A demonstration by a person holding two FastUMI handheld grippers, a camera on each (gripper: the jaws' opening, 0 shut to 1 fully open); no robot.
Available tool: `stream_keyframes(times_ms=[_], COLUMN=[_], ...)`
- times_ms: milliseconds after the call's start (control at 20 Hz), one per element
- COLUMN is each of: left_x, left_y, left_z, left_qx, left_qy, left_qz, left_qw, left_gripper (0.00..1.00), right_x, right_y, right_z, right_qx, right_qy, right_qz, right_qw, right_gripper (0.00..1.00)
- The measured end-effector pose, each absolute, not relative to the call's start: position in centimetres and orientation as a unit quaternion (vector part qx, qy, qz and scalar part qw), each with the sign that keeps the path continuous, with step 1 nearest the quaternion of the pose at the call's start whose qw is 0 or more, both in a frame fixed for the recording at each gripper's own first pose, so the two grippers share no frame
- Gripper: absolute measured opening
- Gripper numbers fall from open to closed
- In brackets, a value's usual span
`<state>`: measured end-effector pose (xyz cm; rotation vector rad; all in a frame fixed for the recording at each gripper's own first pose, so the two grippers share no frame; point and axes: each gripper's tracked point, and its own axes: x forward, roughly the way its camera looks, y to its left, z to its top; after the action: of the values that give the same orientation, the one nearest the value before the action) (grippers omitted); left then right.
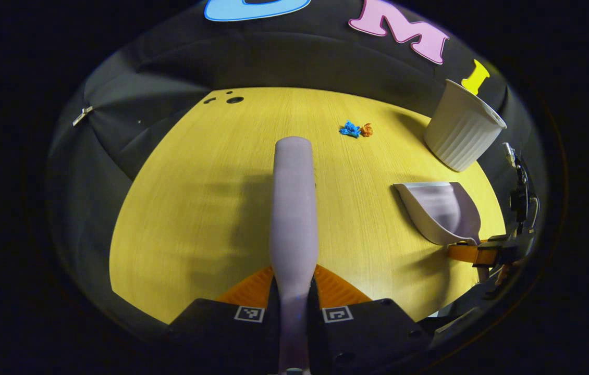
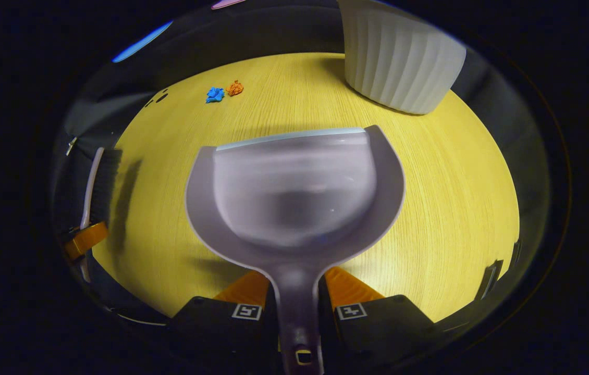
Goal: Pick up the small broom and dustpan from the desktop, sweep the trash into the dustpan with the broom, and then empty the trash into the garbage bin.
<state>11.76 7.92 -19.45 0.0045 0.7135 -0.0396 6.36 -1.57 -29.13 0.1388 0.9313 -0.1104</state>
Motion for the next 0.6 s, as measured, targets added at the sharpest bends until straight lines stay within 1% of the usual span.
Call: stream_keyframes(times_ms=[50,150,200,250,300,450,600], left_x=[12.3,13.6,14.6,15.8,16.9,20.8,25.6], left_y=[7.9,8.1,8.0,7.8,7.7,6.7,7.0], left_z=[-19.5,-19.2,-18.9,-18.6,-18.2,-17.5,-16.4], left_qx=[0.006,0.03,0.045,0.06,0.073,0.091,0.128], left_qy=[0.35,0.349,0.348,0.347,0.35,0.365,0.366], left_qz=[-0.02,-0.019,-0.023,-0.028,-0.034,-0.06,-0.051], left_qw=[0.937,0.936,0.936,0.935,0.933,0.925,0.92], left_gripper=[0.28,0.28,0.26,0.26,0.26,0.26,0.26], right_x=[6.5,6.4,6.1,5.8,5.4,5.4,6.0], right_y=[-1.6,-1.8,-1.9,-2.1,-2.5,-3.0,-3.6], right_z=[-29.1,-28.8,-28.6,-28.3,-27.9,-27.2,-26.1], right_qx=[0.057,0.047,0.042,0.036,0.03,0.022,0.022], right_qy=[0.446,0.442,0.443,0.443,0.443,0.442,0.434], right_qz=[-0.048,-0.033,-0.024,-0.014,-0.004,0.019,0.04], right_qw=[0.892,0.895,0.895,0.896,0.896,0.897,0.9], right_gripper=[0.36,0.36,0.36,0.42,0.35,0.36,0.35])
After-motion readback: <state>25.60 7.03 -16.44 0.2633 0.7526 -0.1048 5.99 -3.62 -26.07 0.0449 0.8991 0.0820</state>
